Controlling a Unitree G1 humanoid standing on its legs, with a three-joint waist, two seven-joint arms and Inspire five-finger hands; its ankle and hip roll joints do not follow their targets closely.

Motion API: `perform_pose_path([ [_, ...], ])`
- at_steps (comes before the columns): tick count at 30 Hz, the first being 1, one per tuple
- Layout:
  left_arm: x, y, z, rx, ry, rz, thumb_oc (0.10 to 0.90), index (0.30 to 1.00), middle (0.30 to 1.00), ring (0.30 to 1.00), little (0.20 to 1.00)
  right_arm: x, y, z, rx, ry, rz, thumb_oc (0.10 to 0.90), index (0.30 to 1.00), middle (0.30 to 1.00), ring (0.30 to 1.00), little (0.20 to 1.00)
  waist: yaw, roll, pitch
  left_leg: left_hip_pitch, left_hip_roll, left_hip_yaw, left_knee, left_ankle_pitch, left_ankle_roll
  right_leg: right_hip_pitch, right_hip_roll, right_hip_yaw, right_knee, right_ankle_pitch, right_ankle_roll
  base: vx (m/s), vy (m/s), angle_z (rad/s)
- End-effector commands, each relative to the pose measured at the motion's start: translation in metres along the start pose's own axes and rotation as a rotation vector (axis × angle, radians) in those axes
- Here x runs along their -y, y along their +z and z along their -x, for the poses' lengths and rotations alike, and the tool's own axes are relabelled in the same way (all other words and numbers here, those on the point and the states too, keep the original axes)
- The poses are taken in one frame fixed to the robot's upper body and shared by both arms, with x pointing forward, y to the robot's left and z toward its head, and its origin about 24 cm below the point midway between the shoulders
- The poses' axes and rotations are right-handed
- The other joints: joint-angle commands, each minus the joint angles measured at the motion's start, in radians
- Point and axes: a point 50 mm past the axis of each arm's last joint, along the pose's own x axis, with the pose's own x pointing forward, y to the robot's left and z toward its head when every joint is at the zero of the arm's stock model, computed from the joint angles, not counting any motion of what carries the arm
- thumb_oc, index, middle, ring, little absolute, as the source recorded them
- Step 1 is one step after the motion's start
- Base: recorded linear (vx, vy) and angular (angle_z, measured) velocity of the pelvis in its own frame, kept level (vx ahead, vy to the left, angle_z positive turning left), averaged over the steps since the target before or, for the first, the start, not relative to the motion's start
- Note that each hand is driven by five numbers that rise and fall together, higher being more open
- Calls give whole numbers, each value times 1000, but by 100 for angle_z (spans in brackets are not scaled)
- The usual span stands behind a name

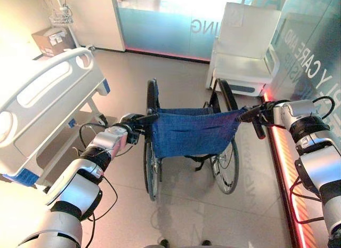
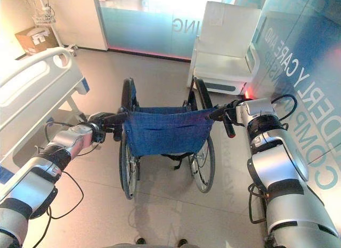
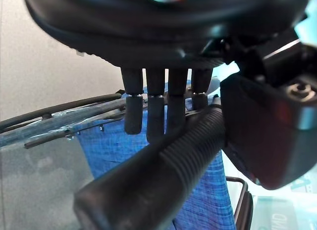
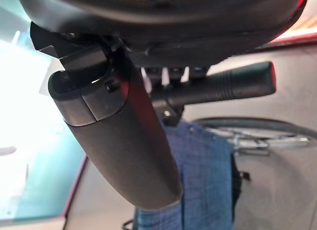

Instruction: Push the wheelchair next to the bed

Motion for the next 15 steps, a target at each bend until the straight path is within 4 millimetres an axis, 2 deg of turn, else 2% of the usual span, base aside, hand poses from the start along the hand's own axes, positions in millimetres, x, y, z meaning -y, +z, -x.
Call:
perform_pose_path([
  [1,11,89,11,298,-60,120,400,300,300,300,300,-6,0,-2,-3,82,1,800,900,900,900,900,43,14,-125,-5,-59,46,7,-69,-6,0,-2,-7,57,-30,2,0,0,0],
  [7,13,83,10,296,-48,210,400,300,300,300,300,-12,-13,-8,-39,101,4,800,900,900,900,900,45,17,-118,-3,-58,44,10,-69,-5,3,-2,-10,59,-32,-2,0,0,0],
  [15,11,75,9,293,-45,306,400,300,300,300,300,-9,-27,-13,-70,113,52,800,900,900,900,900,51,20,-116,-2,-56,42,10,-67,-10,7,0,-18,58,-35,-5,3,-13,2],
])
